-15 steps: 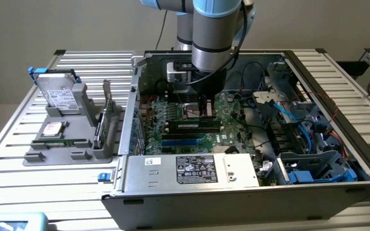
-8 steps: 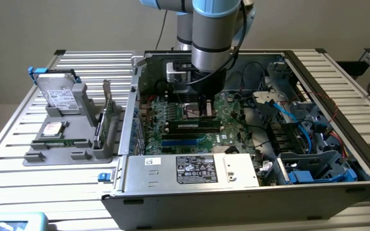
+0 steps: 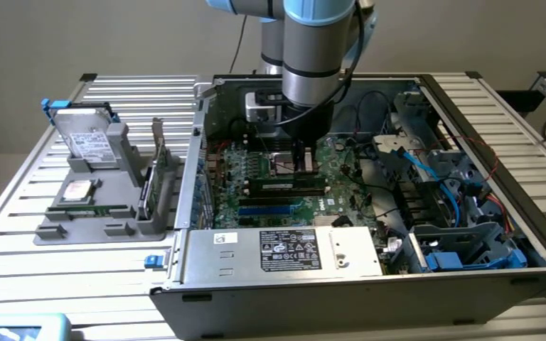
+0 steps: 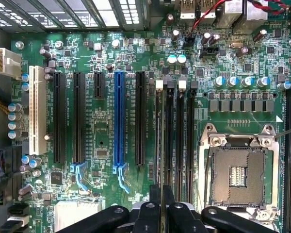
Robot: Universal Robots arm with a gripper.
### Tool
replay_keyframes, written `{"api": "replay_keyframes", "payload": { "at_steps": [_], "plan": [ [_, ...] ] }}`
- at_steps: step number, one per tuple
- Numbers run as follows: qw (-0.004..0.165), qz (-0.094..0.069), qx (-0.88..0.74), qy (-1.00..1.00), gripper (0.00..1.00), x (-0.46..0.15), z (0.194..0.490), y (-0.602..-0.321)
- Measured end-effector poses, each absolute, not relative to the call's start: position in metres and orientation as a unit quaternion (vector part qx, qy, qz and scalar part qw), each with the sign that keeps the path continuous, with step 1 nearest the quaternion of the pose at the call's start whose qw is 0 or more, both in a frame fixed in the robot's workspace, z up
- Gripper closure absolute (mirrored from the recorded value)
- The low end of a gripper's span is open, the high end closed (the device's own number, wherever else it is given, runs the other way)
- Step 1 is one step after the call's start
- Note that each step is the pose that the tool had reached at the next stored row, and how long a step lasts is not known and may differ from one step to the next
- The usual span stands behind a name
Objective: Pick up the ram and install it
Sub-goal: 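Insert the ram into the slot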
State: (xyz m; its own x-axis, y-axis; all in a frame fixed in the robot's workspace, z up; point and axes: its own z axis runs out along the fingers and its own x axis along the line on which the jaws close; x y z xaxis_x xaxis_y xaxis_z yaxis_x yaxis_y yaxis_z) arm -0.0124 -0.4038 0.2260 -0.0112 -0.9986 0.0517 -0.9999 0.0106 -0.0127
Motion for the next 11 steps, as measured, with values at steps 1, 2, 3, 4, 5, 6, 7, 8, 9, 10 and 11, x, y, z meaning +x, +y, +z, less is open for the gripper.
{"api": "replay_keyframes", "payload": {
  "at_steps": [1, 2, 3, 4, 5, 6, 7, 8, 9, 10, 11],
  "plan": [
    [0.014, 0.023, 0.703, -0.711, 0.86, -0.0124, 0.2258, -0.4038],
    [0.014, 0.023, 0.703, -0.711, 0.86, -0.0125, 0.2256, -0.4036],
    [0.014, 0.023, 0.703, -0.711, 0.86, -0.0125, 0.2255, -0.4035],
    [0.014, 0.023, 0.703, -0.710, 0.86, -0.0126, 0.2255, -0.4035],
    [0.014, 0.023, 0.703, -0.710, 0.86, -0.0127, 0.2255, -0.4035],
    [0.014, 0.023, 0.703, -0.710, 0.86, -0.0128, 0.2255, -0.4035],
    [0.014, 0.023, 0.703, -0.710, 0.86, -0.0128, 0.2253, -0.4035],
    [0.014, 0.023, 0.704, -0.710, 0.86, -0.0128, 0.2250, -0.4034],
    [0.014, 0.023, 0.704, -0.710, 0.86, -0.0129, 0.2247, -0.4033],
    [0.014, 0.023, 0.704, -0.710, 0.86, -0.0129, 0.2246, -0.4034],
    [0.014, 0.023, 0.704, -0.710, 0.86, -0.0129, 0.2245, -0.4034]
  ]
}}
